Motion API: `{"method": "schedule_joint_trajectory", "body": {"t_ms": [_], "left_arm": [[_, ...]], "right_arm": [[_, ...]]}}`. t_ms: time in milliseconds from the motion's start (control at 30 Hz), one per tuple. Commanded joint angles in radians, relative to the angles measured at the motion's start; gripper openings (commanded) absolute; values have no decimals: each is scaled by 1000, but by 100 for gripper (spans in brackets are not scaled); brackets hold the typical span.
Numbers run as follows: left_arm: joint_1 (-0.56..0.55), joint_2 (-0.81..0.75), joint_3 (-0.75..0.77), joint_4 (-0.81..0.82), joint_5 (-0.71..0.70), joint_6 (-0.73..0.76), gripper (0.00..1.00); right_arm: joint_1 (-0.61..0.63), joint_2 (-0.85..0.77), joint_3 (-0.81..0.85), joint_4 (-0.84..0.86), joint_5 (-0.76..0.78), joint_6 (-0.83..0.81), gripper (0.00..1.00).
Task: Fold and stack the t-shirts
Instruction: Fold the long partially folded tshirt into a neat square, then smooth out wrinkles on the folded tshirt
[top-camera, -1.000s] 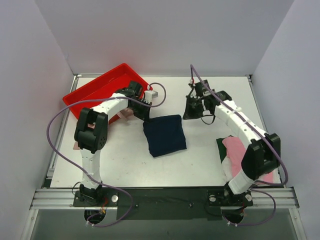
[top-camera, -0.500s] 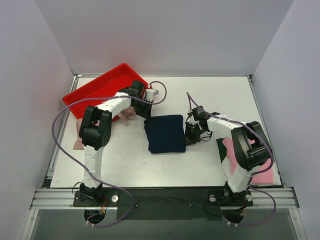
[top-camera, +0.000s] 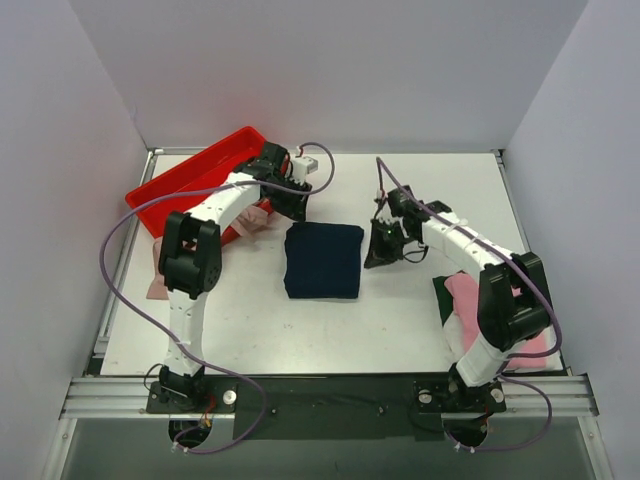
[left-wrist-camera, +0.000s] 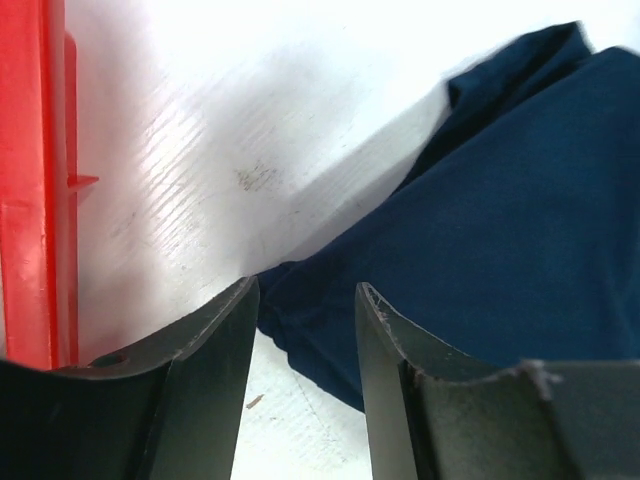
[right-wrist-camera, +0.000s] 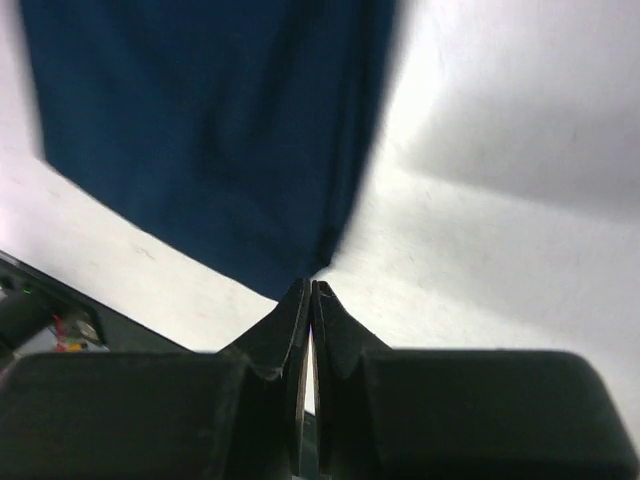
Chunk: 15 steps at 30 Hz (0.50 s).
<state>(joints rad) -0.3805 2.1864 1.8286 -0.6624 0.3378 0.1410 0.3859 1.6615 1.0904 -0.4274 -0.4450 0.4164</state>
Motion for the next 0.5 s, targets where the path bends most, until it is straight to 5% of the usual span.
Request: {"method": "schedule_joint_trajectory", "body": {"t_ms": [0, 167, 467], "left_arm": [[-11, -123, 75, -46, 86, 34, 53], [-34, -252, -116, -60, 144, 6, 27], [-161, -350, -514, 3, 83, 57, 22]], "right_arm": [[-10, 38, 208, -39, 11, -19, 0], [-15, 219, 371, -16, -3, 15, 0], [-38, 524, 612, -20, 23, 104, 0]]}}
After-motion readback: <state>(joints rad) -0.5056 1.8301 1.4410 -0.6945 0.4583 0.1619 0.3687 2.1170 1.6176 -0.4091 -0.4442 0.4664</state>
